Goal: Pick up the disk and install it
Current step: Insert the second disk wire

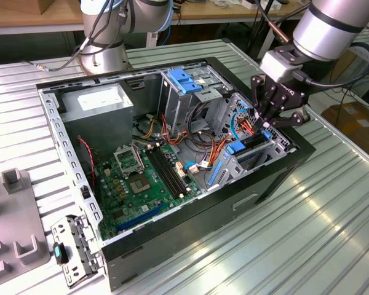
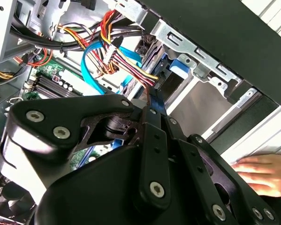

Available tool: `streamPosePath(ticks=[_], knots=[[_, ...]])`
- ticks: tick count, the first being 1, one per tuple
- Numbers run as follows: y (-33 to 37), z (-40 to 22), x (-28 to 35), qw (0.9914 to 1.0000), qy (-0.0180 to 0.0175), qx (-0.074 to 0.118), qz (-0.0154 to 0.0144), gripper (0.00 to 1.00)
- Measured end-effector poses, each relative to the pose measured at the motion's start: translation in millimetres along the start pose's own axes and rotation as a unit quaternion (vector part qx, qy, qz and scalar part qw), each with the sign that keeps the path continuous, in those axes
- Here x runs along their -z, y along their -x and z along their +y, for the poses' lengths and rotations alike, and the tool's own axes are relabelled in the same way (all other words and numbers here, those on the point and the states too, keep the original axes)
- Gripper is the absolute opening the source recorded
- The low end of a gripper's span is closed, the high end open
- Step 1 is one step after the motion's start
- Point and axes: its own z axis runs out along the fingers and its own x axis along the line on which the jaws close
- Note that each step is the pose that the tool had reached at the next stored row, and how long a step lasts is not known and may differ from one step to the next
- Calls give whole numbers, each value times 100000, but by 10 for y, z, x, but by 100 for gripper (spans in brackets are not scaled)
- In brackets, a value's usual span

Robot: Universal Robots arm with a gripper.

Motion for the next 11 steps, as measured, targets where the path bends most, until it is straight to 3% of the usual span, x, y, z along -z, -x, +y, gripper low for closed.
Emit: streamPosePath(ticks=[8, 11], knots=[[1, 11, 2, 100000, 0, 1, 2, 11], [3, 12, 83, 100000, -1, 0, -14, 11]])
